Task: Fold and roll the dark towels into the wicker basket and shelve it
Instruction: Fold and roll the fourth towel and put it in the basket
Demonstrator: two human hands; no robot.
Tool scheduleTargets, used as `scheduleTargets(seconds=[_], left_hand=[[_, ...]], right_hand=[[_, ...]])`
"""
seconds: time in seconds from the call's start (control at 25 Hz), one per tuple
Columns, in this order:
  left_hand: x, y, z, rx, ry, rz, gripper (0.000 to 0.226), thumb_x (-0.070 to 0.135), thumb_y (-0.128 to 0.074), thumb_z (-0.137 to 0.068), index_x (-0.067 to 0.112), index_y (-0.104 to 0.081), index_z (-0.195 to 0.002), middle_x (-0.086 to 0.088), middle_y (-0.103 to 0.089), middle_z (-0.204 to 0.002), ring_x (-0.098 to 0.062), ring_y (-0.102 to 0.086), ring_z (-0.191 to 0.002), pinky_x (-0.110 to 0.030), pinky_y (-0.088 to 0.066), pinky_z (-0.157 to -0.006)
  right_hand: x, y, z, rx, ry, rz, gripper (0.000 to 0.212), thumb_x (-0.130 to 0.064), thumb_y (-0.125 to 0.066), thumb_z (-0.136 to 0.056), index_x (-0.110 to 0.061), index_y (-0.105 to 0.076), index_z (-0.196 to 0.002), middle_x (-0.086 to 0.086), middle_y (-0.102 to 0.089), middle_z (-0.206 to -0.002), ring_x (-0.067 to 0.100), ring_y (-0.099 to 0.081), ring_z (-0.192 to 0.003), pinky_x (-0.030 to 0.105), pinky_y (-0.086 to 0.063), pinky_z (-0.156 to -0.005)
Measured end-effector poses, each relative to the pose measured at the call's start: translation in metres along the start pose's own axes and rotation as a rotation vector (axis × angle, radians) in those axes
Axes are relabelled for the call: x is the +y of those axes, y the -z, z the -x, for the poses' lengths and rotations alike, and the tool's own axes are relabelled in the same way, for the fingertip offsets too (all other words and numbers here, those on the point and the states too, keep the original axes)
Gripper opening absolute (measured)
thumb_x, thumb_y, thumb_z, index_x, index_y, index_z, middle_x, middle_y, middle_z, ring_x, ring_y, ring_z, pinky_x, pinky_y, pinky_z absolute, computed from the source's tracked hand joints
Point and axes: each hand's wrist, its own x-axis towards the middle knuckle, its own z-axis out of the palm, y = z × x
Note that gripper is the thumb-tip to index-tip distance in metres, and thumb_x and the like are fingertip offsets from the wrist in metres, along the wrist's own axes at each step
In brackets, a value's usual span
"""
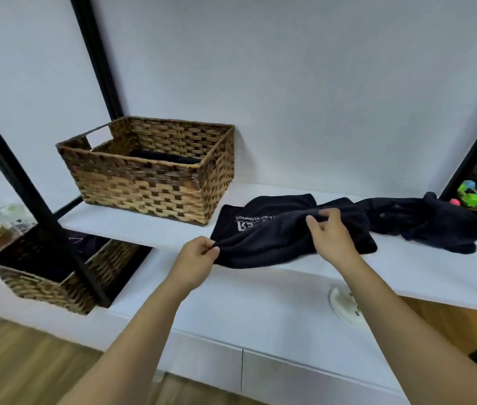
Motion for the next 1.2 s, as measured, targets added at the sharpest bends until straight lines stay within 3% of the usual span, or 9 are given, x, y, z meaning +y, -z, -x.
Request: scheduleTargets(seconds=[0.16, 0.28, 0.4, 0.56, 0.68, 0.76, 0.96, 1.08, 1.2], left_hand=[[-0.012, -0.018, 0.030, -0.018, -0.007, -0.027, 0.005, 0.025, -0.062, -0.098, 0.020, -0.062, -0.098, 0.003, -0.068, -0.103, -0.016, -0.064, -0.101, -0.024, -0.048, -0.081], [-0.008, -0.026, 0.023, -0.032, -0.009, -0.091, 0.018, 0.037, -0.065, -0.096, 0.022, -0.061, -0.106, 0.008, -0.066, -0.103, -0.014, -0.063, -0.101, -0.032, -0.052, -0.091], [0.008, -0.040, 0.003, -0.003, -0.017, -0.328, 0.037, 0.052, -0.062, -0.091, 0.023, -0.063, -0.113, 0.008, -0.066, -0.107, -0.016, -0.062, -0.104, -0.042, -0.053, -0.094], [0.039, -0.059, -0.025, 0.012, -0.061, -0.406, 0.021, 0.041, -0.062, -0.096, 0.021, -0.062, -0.088, 0.007, -0.062, -0.085, -0.019, -0.060, -0.090, -0.036, -0.052, -0.086], [0.069, -0.050, -0.034, 0.094, -0.104, 0.027, 0.019, 0.028, -0.058, -0.101, 0.015, -0.062, -0.088, 0.002, -0.061, -0.083, -0.018, -0.057, -0.085, -0.031, -0.043, -0.073], [0.086, -0.031, -0.034, 0.208, -0.122, 0.239, 0.019, 0.027, -0.055, -0.103, 0.011, -0.064, -0.098, -0.001, -0.064, -0.090, -0.017, -0.058, -0.086, -0.032, -0.043, -0.071], [0.048, 0.027, -0.021, 0.318, 0.006, 0.385, 0.019, 0.027, -0.053, -0.104, 0.013, -0.065, -0.104, -0.006, -0.070, -0.105, -0.023, -0.065, -0.099, -0.042, -0.055, -0.086], [-0.031, 0.061, 0.013, 0.278, 0.230, 0.509, 0.018, 0.022, -0.057, -0.103, 0.008, -0.064, -0.093, -0.016, -0.070, -0.107, -0.032, -0.066, -0.102, -0.054, -0.054, -0.096], [-0.118, 0.095, 0.075, 0.365, 0.429, 0.488, 0.017, 0.016, -0.061, -0.100, 0.012, -0.059, -0.084, -0.013, -0.067, -0.099, -0.030, -0.065, -0.093, -0.043, -0.061, -0.073]], right_hand=[[0.026, -0.015, 0.029, 0.083, -0.030, 0.360, 0.052, -0.060, -0.061, -0.089, -0.015, -0.043, -0.109, 0.002, -0.055, -0.107, 0.032, -0.053, -0.110, 0.045, -0.043, -0.093], [0.029, -0.015, 0.023, 0.076, -0.170, 0.644, 0.071, -0.078, -0.044, -0.086, -0.011, -0.059, -0.103, 0.011, -0.052, -0.121, 0.035, -0.043, -0.120, 0.051, -0.034, -0.100], [0.026, -0.019, 0.008, 0.027, -0.200, 0.697, 0.059, -0.073, -0.049, -0.088, -0.015, -0.061, -0.089, 0.010, -0.049, -0.121, 0.035, -0.040, -0.120, 0.052, -0.032, -0.101], [0.016, -0.019, -0.008, 0.087, -0.205, 0.051, 0.024, -0.038, -0.065, -0.091, -0.016, -0.055, -0.097, 0.000, -0.055, -0.099, 0.027, -0.049, -0.102, 0.039, -0.040, -0.087], [-0.003, 0.000, -0.008, 0.276, -0.242, -0.668, 0.014, -0.015, -0.062, -0.091, -0.012, -0.049, -0.095, 0.001, -0.048, -0.080, 0.020, -0.045, -0.079, 0.028, -0.039, -0.065], [-0.021, 0.015, -0.005, 0.364, -0.153, -0.690, 0.018, -0.017, -0.063, -0.092, -0.015, -0.045, -0.094, -0.001, -0.046, -0.076, 0.017, -0.043, -0.072, 0.027, -0.038, -0.062], [-0.062, -0.001, 0.023, 0.079, 0.000, -0.505, 0.025, -0.037, -0.068, -0.088, -0.024, -0.046, -0.092, -0.002, -0.058, -0.088, 0.016, -0.055, -0.080, 0.035, -0.046, -0.071], [-0.069, -0.052, 0.068, -0.147, 0.088, -0.328, 0.032, -0.029, -0.071, -0.090, -0.018, -0.046, -0.108, -0.008, -0.055, -0.101, 0.004, -0.053, -0.089, 0.022, -0.043, -0.069], [-0.066, -0.111, 0.124, -0.455, 0.042, -0.332, 0.039, -0.032, -0.075, -0.088, -0.024, -0.050, -0.117, -0.016, -0.052, -0.113, 0.000, -0.054, -0.099, 0.020, -0.045, -0.073]])
